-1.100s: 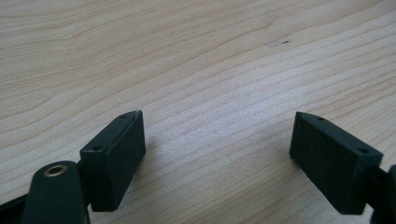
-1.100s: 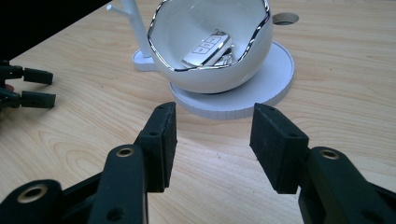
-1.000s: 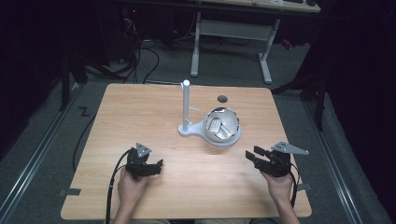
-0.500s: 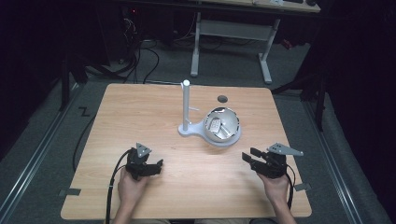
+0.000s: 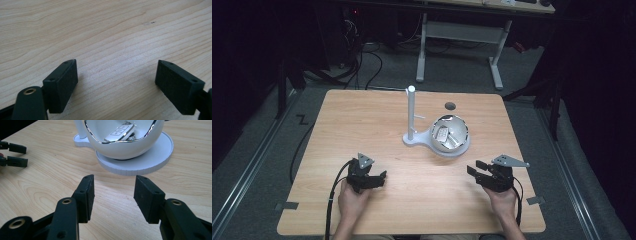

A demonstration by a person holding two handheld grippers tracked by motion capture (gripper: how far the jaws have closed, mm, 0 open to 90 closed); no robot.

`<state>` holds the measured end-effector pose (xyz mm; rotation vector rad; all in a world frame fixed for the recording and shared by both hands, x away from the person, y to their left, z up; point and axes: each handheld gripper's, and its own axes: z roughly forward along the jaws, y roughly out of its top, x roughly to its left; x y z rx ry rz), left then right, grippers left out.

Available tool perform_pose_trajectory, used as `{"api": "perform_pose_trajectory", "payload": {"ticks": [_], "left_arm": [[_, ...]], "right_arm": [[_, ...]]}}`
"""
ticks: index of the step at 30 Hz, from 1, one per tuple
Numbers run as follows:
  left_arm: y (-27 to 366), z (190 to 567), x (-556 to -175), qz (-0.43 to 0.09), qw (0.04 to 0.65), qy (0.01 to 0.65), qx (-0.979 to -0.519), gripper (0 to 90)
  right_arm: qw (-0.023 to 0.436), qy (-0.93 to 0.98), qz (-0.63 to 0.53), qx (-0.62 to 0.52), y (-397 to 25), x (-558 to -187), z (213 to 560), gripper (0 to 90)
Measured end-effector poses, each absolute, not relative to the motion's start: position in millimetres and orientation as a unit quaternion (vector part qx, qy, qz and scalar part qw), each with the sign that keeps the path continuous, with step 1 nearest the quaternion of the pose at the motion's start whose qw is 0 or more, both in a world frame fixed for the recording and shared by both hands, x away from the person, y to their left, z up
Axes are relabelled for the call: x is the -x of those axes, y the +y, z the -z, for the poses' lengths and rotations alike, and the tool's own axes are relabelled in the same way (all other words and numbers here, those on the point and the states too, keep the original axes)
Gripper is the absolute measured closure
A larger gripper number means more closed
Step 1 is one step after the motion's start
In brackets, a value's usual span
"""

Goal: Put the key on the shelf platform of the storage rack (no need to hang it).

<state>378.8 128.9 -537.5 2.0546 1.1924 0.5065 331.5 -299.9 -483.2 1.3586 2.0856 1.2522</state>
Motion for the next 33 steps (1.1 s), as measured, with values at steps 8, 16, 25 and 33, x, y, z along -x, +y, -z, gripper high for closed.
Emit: {"api": "perform_pose_trajectory", "payload": {"ticks": [8, 16, 25, 33], "left_arm": [[129, 537, -379, -0.195, 0.349, 0.460, -0.793, 18.7], [129, 537, -379, -0.195, 0.349, 0.460, -0.793, 18.7], [129, 538, -379, -0.195, 0.349, 0.461, -0.792, 18.7], [129, 537, -379, -0.196, 0.349, 0.460, -0.793, 18.7]], "right_arm": [[0.172, 0.739, -0.435, -0.484, -298, -335, 490, 51.4], [0.173, 0.742, -0.424, -0.490, -297, -339, 496, 51.4], [0.176, 0.743, -0.406, -0.503, -298, -344, 505, 52.3], [0.175, 0.743, -0.399, -0.508, -297, -349, 512, 52.2]]}}
